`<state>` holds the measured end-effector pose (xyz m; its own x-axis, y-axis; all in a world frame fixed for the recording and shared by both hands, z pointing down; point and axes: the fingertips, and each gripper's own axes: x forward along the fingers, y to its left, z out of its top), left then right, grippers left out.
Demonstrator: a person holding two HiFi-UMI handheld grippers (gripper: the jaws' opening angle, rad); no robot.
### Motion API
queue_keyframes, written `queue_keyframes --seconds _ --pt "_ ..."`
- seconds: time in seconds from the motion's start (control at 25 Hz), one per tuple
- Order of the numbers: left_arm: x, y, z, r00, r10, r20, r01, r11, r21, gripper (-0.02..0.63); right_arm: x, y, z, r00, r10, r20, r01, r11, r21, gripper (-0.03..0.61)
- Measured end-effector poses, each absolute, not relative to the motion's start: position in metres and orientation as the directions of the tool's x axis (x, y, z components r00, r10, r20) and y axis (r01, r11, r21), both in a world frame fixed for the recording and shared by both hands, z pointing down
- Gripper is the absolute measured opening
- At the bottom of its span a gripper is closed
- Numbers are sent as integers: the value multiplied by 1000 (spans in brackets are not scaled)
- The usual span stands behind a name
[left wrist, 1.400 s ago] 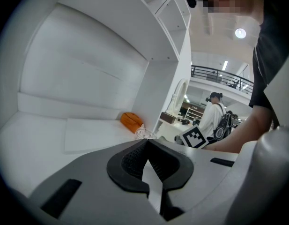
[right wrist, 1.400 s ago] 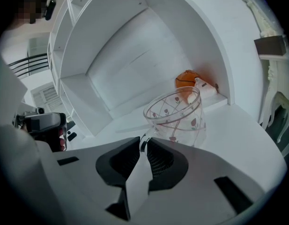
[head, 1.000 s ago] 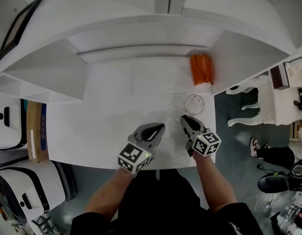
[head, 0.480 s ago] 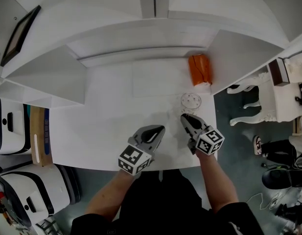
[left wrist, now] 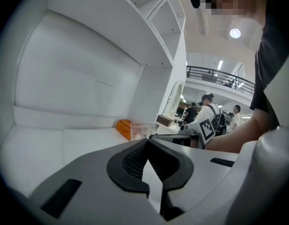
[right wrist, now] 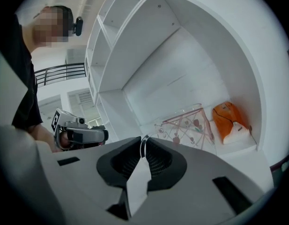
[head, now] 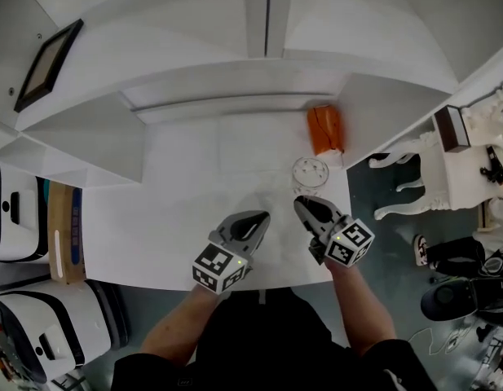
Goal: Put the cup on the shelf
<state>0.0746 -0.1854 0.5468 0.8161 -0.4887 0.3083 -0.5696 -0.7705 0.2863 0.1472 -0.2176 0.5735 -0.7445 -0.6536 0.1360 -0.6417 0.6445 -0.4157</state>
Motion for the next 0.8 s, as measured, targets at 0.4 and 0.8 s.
queue_keyframes --seconds 0.4,0.8 --pt "57 -199 487 764 -579 286 -643 -722 255 11 138 -207 476 -779 -625 45 -594 714 -372 37" --pt "53 -200 439 763 -605 228 -645 -735 207 11 135 -190 419 -794 -608 5 -567 737 -367 37"
